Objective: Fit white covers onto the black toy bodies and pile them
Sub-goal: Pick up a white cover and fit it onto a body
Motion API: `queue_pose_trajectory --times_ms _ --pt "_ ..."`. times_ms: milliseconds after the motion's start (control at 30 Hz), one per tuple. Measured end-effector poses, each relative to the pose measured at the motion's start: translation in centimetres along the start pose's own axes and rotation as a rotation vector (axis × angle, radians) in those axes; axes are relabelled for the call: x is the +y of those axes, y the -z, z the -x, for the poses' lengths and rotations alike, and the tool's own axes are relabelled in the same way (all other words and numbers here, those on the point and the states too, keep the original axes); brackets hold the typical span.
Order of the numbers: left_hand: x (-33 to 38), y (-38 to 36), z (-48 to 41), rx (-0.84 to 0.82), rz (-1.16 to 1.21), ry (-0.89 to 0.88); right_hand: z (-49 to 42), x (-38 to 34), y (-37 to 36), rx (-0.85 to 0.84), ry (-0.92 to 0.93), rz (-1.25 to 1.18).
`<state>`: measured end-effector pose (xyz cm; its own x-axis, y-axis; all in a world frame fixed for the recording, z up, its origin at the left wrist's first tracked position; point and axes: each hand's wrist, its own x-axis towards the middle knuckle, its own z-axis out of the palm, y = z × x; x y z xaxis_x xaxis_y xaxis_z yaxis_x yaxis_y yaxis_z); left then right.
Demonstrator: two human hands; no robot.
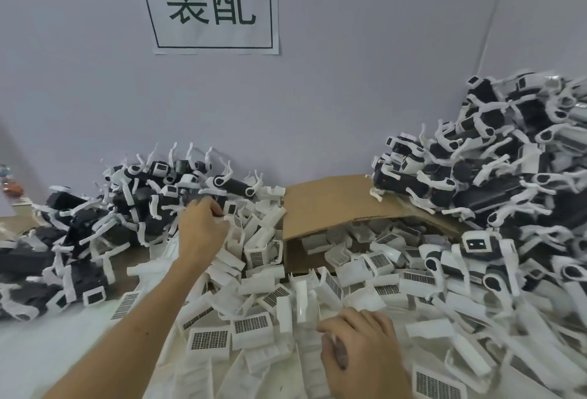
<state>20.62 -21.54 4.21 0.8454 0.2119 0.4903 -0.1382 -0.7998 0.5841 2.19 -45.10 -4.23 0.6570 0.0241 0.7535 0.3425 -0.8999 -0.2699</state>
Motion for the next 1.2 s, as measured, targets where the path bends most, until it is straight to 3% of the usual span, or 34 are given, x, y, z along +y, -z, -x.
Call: queue_pose_trajectory --times_ms 133,233,400,467,567,667,767,867,967,1200 --pt "-0.2 2.5 1.5 -0.008 0.068 0.087 -0.1 -0.8 0.8 0.038 -0.01 -0.042" --pt "-0.4 4.2 2.9 -0.041 0.019 0.047 -0.1 -1.4 1.9 0.06 -0.017 -0.069" --pt "0.9 7.4 5.7 -0.055 -0.25 -0.102 -1.7 -2.3 4.9 -0.039 -0.3 -0.458" --pt "2.0 8.6 7.5 0.004 -0.121 -0.139 -2.7 -2.4 6.1 -0.102 -0.379 -0.571" --pt "4.0 10.7 10.8 0.15 0.312 -0.101 -3.6 -2.7 7.1 -0.155 -0.465 -0.725" --pt "5.3 11.8 14.2 0.17 0.653 -0.034 -3.4 -3.4 7.2 -0.12 -0.553 -0.896" --pt "5.8 11.2 17.1 0.121 0.968 0.125 -2.2 -4.3 6.7 -0.084 -0.731 -1.171" --pt "6.1 10.2 19.1 0.044 1.216 0.419 -1.1 -5.0 6.2 -0.106 -0.891 -1.394" --pt "5.8 9.1 19.8 0.028 1.213 0.506 -0.5 -5.1 5.8 -0.139 -0.935 -1.474" --pt "5.8 8.0 21.1 0.061 1.158 0.571 -0.3 -5.4 6.3 -0.165 -0.813 -1.41"
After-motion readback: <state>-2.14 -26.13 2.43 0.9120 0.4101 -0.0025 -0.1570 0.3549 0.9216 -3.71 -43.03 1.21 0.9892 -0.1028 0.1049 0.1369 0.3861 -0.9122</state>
